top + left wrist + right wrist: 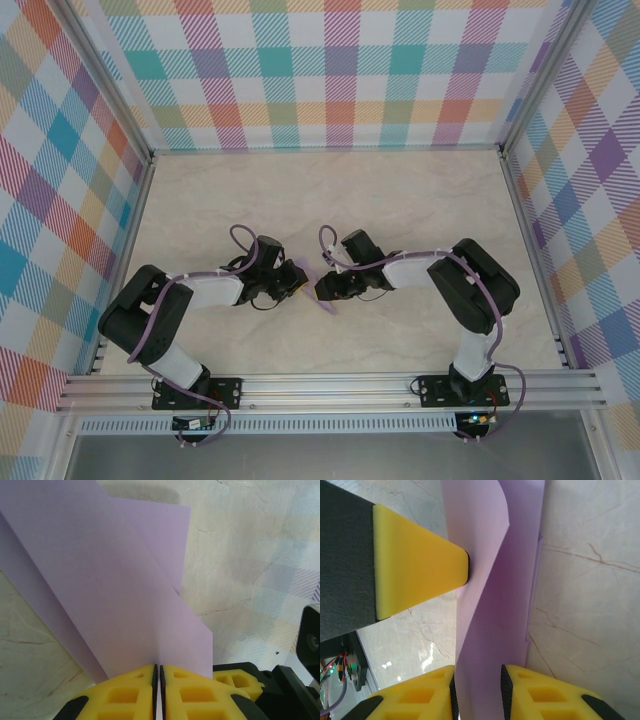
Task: Fold a paper plane with a square sheet of paper (pick it up from the middle)
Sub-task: Fold the wing for the fifth time at the center of the table.
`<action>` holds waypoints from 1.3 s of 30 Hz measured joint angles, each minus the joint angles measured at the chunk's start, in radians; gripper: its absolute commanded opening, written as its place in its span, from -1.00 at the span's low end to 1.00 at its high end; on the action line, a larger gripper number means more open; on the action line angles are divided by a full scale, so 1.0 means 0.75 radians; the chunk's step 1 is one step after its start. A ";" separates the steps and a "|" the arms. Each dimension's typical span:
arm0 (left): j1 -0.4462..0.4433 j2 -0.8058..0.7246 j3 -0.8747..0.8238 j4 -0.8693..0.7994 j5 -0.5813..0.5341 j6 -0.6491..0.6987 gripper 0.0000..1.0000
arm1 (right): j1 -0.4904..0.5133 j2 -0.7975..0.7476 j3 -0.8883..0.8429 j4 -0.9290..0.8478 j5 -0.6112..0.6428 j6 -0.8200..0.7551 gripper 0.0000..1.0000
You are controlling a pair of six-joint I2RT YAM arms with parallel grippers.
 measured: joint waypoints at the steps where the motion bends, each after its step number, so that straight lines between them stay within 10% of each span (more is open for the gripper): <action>1: 0.000 0.000 0.000 0.000 0.000 0.001 -0.76 | -0.002 -0.003 0.000 -0.006 -0.001 0.004 -0.41; 12: 0.000 0.000 0.000 0.000 0.000 0.014 -0.77 | -0.002 -0.006 0.000 -0.033 -0.015 0.014 -0.65; 39: 0.000 0.024 0.007 -0.029 -0.014 0.015 -0.81 | -0.004 0.042 0.078 -0.184 -0.058 0.013 -0.53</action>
